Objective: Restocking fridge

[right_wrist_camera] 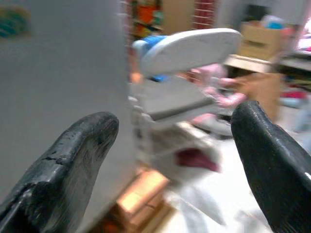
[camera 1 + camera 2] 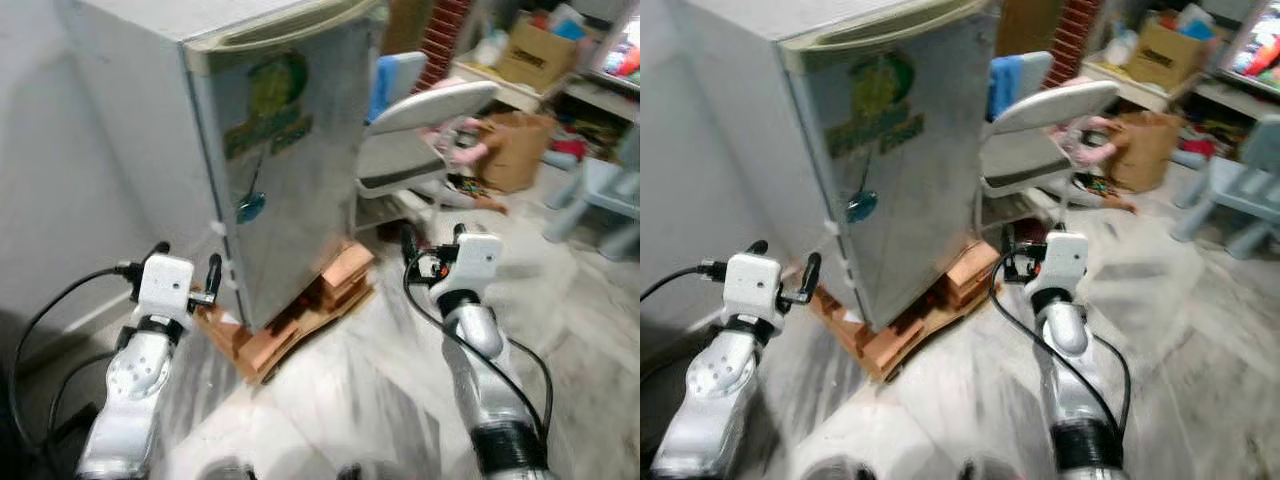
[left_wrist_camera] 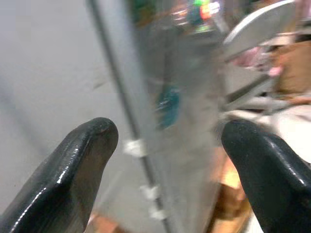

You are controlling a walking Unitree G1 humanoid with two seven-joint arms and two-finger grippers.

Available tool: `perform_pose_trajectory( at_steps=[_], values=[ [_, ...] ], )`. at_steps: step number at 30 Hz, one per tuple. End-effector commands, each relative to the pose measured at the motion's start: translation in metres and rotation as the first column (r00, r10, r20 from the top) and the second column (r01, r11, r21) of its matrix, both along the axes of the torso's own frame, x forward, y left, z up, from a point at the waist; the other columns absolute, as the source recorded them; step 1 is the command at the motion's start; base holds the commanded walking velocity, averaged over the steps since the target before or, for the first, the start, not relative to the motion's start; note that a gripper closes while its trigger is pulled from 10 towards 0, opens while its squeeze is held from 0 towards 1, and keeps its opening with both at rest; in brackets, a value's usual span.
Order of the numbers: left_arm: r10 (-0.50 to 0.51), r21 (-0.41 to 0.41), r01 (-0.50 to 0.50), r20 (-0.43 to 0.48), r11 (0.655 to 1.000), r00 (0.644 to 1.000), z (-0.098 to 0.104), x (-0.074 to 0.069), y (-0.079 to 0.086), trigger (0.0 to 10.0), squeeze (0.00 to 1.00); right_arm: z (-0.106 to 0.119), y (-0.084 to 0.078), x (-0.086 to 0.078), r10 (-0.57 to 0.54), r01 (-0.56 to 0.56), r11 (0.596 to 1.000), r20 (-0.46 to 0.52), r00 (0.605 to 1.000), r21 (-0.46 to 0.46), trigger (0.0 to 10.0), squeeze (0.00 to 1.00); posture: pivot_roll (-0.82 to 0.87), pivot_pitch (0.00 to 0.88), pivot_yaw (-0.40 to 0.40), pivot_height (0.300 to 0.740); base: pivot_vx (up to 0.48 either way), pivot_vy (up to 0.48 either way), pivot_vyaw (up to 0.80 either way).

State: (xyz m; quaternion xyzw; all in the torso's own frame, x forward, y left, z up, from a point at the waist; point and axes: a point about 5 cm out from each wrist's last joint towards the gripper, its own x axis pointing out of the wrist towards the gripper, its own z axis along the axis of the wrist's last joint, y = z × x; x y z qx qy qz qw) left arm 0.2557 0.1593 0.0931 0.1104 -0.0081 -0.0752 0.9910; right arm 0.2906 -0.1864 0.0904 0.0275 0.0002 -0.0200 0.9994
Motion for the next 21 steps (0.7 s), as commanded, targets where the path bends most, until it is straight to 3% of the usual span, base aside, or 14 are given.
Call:
perform_pose_trajectory(
  at_steps=[1, 13, 16, 21],
  values=[
    [0.013, 0.020, -0.013, 0.000, 1.000, 1.000, 0.0024, 0.0001, 0.0082, 10.0, 0.00, 0.0068, 0.0081, 0.0033, 0.022, -0.022, 1.000, 0.028, 0.999, 0.012, 10.0, 0.00, 0.11, 0.050, -0.054, 0.740, 0.000, 0.480, -0.80],
    [0.005, 0.017, -0.005, 0.009, 1.000, 1.000, 0.0031, -0.0026, 0.0044, 10.0, 0.00, 0.0077, 0.0070, 0.0017, 0.021, -0.021, 1.000, 0.029, 0.999, 0.007, 10.0, 0.00, 0.10, 0.064, -0.058, 0.740, 0.000, 0.480, -0.80],
    [0.010, 0.012, -0.010, 0.016, 1.000, 1.000, 0.0029, -0.0046, 0.0049, 10.0, 0.00, 0.0078, 0.0062, 0.0009, 0.018, -0.018, 1.000, 0.029, 0.999, 0.009, 10.0, 0.00, 0.10, 0.069, -0.063, 0.740, 0.000, 0.000, -0.61],
    [0.009, 0.012, -0.009, 0.027, 1.000, 1.000, 0.0042, -0.0066, 0.0043, 10.0, 0.00, 0.0074, 0.0077, -0.0010, 0.027, -0.027, 1.000, 0.025, 0.999, 0.003, 10.0, 0.00, 0.11, 0.080, -0.072, 0.740, 0.000, 0.000, 0.00]
  ],
)
